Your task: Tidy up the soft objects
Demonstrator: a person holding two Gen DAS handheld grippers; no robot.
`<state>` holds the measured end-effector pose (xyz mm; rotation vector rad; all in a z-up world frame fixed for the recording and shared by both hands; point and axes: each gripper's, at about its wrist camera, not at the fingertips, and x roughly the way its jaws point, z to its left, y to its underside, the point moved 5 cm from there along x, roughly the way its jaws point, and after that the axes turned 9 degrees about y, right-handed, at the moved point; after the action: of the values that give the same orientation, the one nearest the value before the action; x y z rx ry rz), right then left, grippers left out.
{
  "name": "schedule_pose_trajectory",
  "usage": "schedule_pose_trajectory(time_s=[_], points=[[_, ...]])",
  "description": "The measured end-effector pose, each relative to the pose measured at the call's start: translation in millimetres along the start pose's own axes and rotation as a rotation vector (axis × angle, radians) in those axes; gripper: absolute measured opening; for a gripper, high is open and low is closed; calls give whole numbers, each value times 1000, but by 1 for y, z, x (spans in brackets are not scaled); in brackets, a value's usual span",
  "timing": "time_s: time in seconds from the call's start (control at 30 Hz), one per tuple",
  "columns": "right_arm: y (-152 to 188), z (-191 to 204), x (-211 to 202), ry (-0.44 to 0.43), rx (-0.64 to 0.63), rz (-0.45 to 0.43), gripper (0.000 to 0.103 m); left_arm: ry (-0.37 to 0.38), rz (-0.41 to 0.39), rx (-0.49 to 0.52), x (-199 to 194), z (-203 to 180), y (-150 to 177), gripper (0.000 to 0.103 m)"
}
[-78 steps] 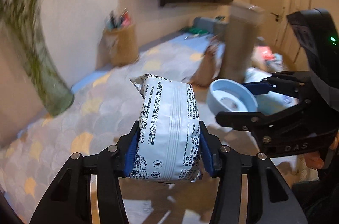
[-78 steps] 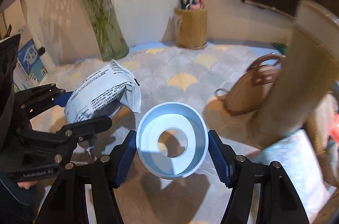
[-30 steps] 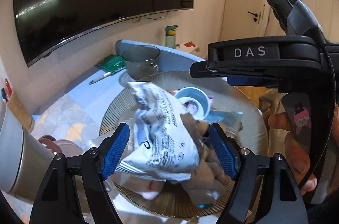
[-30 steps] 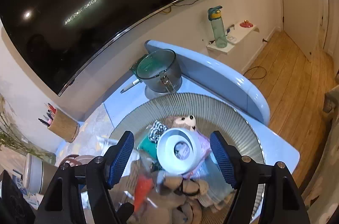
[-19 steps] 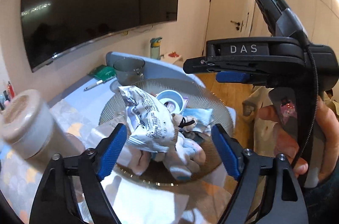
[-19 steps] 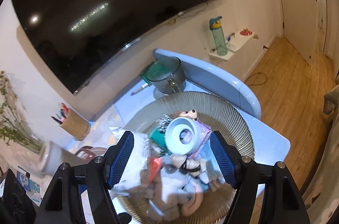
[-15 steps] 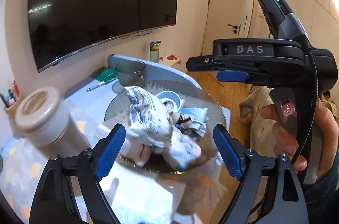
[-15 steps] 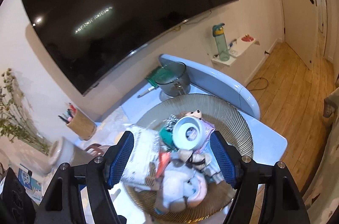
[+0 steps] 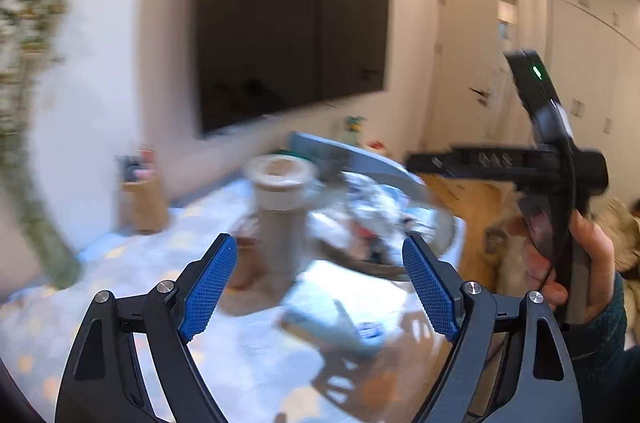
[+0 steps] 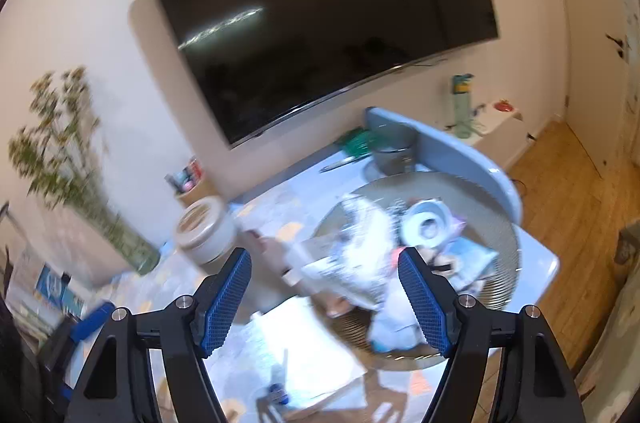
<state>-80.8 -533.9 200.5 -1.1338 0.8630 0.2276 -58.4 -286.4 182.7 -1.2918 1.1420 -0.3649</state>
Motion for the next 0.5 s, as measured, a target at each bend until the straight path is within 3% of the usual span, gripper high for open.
schedule_pose_trajectory(time_s=[0.1,0.13,0.17,0.23,0.27,0.3,0.37,0.5], points=[[10,48,-8,-59,-73,-10,74,-136,-68,-14,-46,27,-5,85],[10,48,-8,-59,-73,-10,74,-188,-96,-21,-63,36,-7,87],[15,80,-14,-98,-129,-25,74,-243,-124,-28,-80,45,-8,92],[17,95,-17,-118,-157,-35,74,-361,-190,-40,-113,63,-9,100],[23,133,-25,-167,-230,-70,75,-410,-220,-48,-129,69,-9,102],[26,147,-27,-183,-256,-86,76,-459,-245,-57,-142,77,-7,102],[31,167,-30,-203,-288,-112,86,-563,-259,-96,-164,97,4,102],[56,228,-24,-253,-389,-170,91,-676,-207,-181,-173,138,39,102]])
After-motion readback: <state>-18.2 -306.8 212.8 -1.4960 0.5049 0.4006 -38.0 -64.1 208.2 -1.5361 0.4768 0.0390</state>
